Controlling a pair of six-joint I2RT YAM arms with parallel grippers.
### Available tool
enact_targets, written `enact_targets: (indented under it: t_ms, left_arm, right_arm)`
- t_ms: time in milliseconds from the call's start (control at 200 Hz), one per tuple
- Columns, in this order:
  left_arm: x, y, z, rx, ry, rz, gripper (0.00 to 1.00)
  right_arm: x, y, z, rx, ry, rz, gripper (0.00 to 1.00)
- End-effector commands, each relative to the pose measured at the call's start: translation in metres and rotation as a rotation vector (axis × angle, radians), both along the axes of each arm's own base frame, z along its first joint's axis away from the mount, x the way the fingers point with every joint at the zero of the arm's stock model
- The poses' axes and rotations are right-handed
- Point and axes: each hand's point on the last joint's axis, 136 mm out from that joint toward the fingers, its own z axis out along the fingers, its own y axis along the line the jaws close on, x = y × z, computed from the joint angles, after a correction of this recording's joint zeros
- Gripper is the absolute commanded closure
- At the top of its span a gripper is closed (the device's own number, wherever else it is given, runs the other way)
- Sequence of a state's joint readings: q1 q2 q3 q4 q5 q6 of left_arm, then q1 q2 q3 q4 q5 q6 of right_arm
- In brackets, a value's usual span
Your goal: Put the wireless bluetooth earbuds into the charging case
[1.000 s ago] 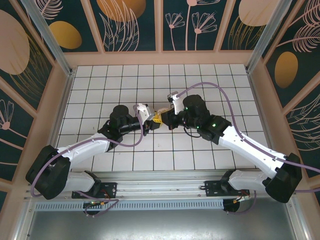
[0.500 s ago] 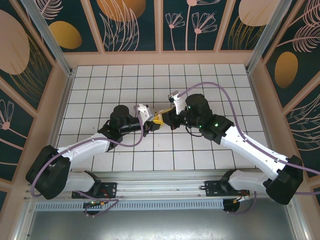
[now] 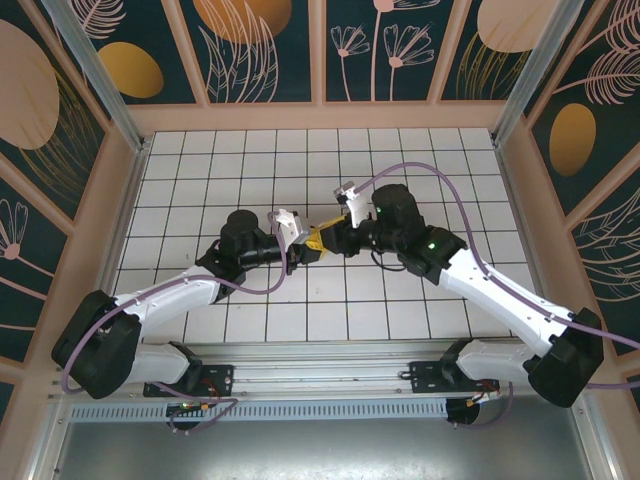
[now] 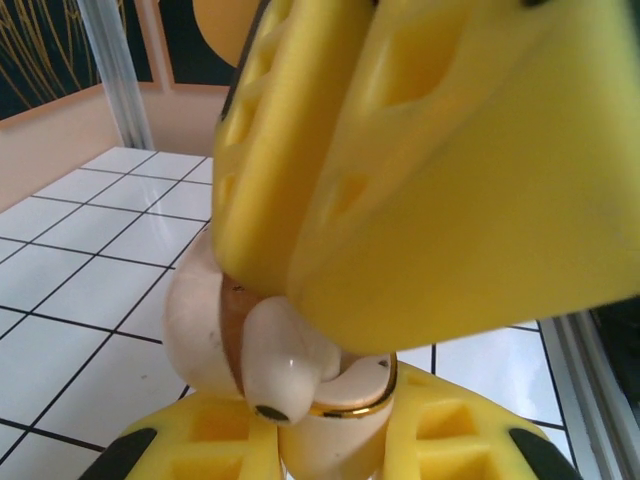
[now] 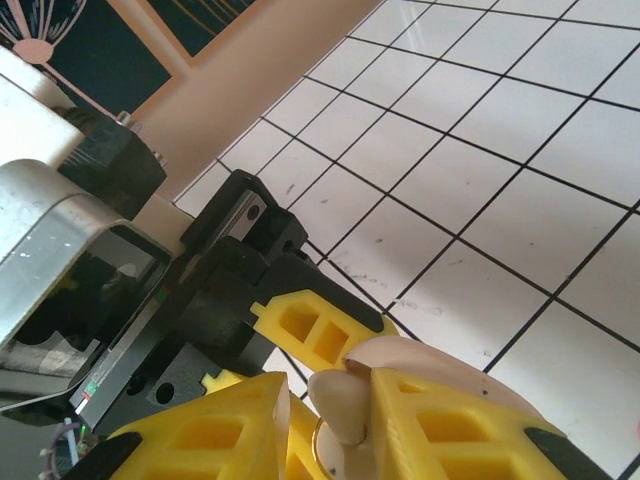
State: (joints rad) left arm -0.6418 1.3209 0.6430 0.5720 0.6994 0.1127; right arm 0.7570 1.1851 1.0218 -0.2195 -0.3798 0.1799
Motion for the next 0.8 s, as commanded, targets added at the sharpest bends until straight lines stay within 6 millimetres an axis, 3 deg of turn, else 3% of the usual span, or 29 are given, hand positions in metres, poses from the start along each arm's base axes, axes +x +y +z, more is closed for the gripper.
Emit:
enact_targets:
  t_ms: [0,320,485,791]
  left_arm:
    - [-0.008,-0.006,0.018,-0.036,-0.044,-0.072,0.89]
    - [-0.017,-0.010,0.021,-0.047,-0.021,-0.139,0.89]
    - [-0.018,-0.010,0.021,-0.044,-0.016,-0.141,0.89]
    - [-0.003,-0.007,0.012,-0.010,-0.025,-0.056,0.89]
  right_arm:
    - [-0.008,0.004,0.010,0.051,-0.007,0.093,0.72]
    - [-0.028,0.009,0.002,0.072,0.039,0.264,0.74]
    - [-0.025,0.003,-0.005,0.030,0.056,0.256,0.74]
    - [-0.014,-0.005,0.032,0.057,-0.048,0.170,0.59]
